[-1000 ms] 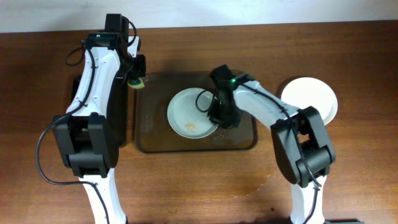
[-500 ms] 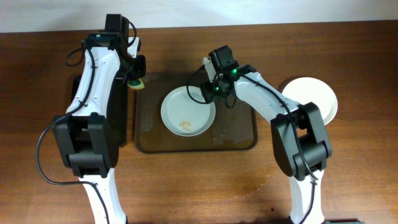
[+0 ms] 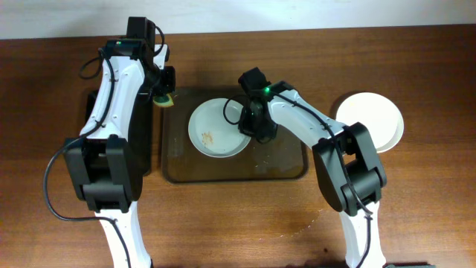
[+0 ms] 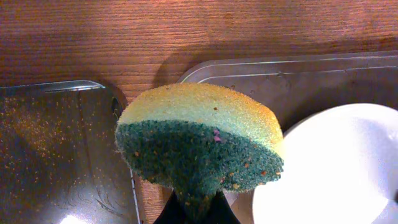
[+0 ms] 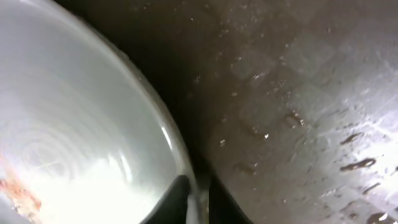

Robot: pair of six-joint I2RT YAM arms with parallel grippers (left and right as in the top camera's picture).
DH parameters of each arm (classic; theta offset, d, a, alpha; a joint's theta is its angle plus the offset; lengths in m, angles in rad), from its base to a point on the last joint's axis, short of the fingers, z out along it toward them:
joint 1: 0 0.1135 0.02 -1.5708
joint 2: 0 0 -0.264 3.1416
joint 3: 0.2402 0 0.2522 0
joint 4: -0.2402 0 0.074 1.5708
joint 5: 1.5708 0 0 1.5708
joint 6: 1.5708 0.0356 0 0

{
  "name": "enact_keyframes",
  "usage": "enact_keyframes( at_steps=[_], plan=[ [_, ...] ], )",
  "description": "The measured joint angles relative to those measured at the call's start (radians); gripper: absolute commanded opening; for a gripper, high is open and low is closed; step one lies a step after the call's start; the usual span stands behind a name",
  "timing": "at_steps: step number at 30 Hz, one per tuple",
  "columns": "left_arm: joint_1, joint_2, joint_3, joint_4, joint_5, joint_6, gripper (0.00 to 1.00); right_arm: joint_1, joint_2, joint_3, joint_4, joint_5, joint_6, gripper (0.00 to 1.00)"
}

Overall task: Clean dirty plates on tray and stack at the side
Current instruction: 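Hold the pale blue plate with right gripper and scrub it with sponge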

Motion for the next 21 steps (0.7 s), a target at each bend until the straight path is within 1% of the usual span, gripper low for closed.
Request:
enact_keyframes(
  at_steps=[1, 2, 3, 4, 5, 6, 7, 11, 15, 16, 19, 21],
  plan=[
    [0.000, 0.000, 0.000, 0.000, 0.000, 0.000, 0.01, 0.002, -0.001, 0.001, 0.024, 0.006, 0.003, 0.38],
    [0.000, 0.000, 0.000, 0.000, 0.000, 0.000, 0.01, 0.002, -0.001, -0.001, 0.082, 0.009, -0.009, 0.38],
    [0.000, 0.000, 0.000, 0.000, 0.000, 0.000, 0.01, 0.000, 0.000, -0.001, 0.114, 0.011, -0.023, 0.36],
    [0.000, 0.000, 0.000, 0.000, 0.000, 0.000, 0.01, -0.002, 0.002, -0.003, 0.150, 0.015, -0.050, 0.29],
    [0.000, 0.000, 0.000, 0.000, 0.000, 0.000, 0.01, -0.004, 0.005, -0.003, 0.168, 0.018, -0.074, 0.15],
    [0.000, 0.000, 0.000, 0.000, 0.000, 0.000, 0.01, -0.006, 0.005, -0.004, 0.174, 0.023, -0.103, 0.06],
    [0.000, 0.000, 0.000, 0.000, 0.000, 0.000, 0.01, -0.006, 0.006, -0.004, 0.175, 0.039, -0.129, 0.04],
    [-0.003, 0.000, -0.006, 0.005, 0.000, 0.000, 0.01, -0.006, 0.006, -0.005, 0.167, 0.057, -0.159, 0.04],
    [-0.028, 0.001, -0.111, 0.031, 0.010, 0.000, 0.01, -0.006, 0.003, 0.003, 0.075, 0.055, -0.015, 0.04],
    [-0.045, 0.002, -0.156, 0.066, 0.026, 0.000, 0.01, -0.006, 0.003, 0.003, 0.066, 0.054, 0.014, 0.04],
    [-0.102, 0.002, -0.246, 0.174, 0.058, 0.000, 0.01, -0.006, 0.003, 0.004, 0.060, 0.050, 0.043, 0.04],
    [-0.137, 0.002, -0.274, 0.255, 0.092, 0.000, 0.01, -0.006, 0.003, 0.004, 0.065, 0.043, 0.050, 0.04]
  ],
)
